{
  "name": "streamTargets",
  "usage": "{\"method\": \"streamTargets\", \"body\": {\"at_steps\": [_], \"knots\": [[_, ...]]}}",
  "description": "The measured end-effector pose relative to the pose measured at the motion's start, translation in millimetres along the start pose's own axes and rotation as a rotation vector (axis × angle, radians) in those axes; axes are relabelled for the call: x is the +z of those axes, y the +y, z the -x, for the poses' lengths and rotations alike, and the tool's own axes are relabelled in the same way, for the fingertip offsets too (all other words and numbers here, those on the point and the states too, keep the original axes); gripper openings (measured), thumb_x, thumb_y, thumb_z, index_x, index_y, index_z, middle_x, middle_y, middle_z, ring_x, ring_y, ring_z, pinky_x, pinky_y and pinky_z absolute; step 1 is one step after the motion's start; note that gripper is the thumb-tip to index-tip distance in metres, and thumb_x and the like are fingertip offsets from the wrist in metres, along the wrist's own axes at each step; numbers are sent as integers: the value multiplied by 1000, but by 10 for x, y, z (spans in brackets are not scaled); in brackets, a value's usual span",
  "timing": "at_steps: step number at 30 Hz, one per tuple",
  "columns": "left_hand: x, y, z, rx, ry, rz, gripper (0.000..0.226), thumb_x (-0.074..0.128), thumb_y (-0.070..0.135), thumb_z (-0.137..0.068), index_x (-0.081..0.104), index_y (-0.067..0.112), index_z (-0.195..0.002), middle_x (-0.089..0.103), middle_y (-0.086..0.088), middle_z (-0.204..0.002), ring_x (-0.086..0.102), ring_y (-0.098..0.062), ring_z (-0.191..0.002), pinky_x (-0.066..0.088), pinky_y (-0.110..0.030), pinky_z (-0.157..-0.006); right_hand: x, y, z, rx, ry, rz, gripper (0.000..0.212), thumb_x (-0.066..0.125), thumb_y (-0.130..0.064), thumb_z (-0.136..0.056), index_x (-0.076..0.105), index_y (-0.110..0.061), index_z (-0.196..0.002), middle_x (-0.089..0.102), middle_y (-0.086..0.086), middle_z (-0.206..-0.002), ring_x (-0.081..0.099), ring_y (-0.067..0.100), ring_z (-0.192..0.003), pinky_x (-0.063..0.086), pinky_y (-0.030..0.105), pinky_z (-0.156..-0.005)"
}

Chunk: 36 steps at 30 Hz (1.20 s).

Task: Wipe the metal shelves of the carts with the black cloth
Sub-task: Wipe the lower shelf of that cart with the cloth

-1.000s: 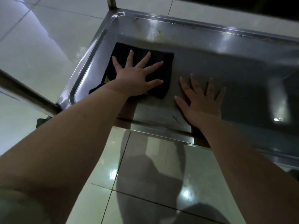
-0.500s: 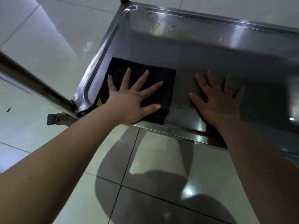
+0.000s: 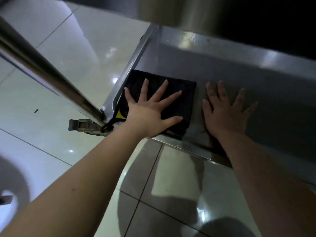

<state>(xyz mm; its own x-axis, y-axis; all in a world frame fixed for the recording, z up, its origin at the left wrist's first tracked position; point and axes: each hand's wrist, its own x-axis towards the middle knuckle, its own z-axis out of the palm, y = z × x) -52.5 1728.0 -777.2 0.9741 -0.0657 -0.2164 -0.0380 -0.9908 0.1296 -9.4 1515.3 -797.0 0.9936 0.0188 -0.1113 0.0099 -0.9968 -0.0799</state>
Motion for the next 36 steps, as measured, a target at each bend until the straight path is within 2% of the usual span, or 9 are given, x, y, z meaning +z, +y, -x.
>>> {"method": "streamTargets", "body": {"at_steps": [2,7,12,19,23,26,32,36], "knots": [[-70,-96,-256,-12,-9,-31,71,18,88,-79,-11,69,-141,-17,21,-162,-20,-34,-149,-10,-76,-106,7,-16,-8,1,-3,1,53,11,-60,-99,2,-53,-151,-3,-18,-164,-10,42,-149,-10,71,-111],[-274,-185,-926,97,-9,-45,71,26,85,-83,-2,66,-145,-9,18,-164,-14,-34,-150,-8,-75,-108,16,-20,-41,18,-2,-6,53,15,-60,-100,4,-54,-151,-3,-20,-163,-11,40,-149,-10,71,-111],[-370,-68,-1241,57,-53,-37,71,26,84,-84,-3,64,-146,-11,16,-164,-16,-33,-150,-10,-75,-108,-4,-11,-51,16,-16,-28,51,15,-58,-101,4,-55,-151,-4,-22,-163,-13,38,-149,-11,71,-111],[-221,-176,-473,148,-98,-64,69,18,85,-83,-12,66,-142,-18,18,-162,-24,-33,-148,-14,-74,-107,-37,30,-58,12,-25,-37,51,16,-57,-101,6,-54,-151,-3,-21,-163,-12,37,-150,-10,71,-111],[-111,-313,201,143,-134,-62,68,11,86,-77,-18,70,-136,-24,20,-160,-27,-32,-147,-19,-71,-108,-23,12,-56,18,-23,-39,51,17,-57,-101,5,-55,-151,-3,-21,-163,-13,36,-150,-12,70,-111],[-89,-335,353,108,-128,-44,67,7,85,-75,-19,72,-135,-25,20,-159,-29,-32,-146,-20,-69,-108,-12,2,-49,15,-24,-25,51,16,-57,-101,4,-54,-151,-4,-21,-163,-13,36,-150,-12,70,-111],[-106,-136,-439,76,-41,-58,67,15,86,-81,-11,70,-140,-16,19,-163,-21,-35,-148,-14,-73,-108,-40,0,-6,-3,-53,-35,53,17,-57,-101,4,-51,-153,-5,-19,-164,-11,36,-150,-9,67,-114],[-295,13,-1016,-8,-61,-33,69,20,86,-83,-3,66,-144,-12,17,-164,-18,-35,-149,-12,-75,-107,-171,269,95,-155,-106,15,57,18,-58,-101,2,-47,-154,-4,-16,-164,-6,29,-152,-3,59,-118]]}}
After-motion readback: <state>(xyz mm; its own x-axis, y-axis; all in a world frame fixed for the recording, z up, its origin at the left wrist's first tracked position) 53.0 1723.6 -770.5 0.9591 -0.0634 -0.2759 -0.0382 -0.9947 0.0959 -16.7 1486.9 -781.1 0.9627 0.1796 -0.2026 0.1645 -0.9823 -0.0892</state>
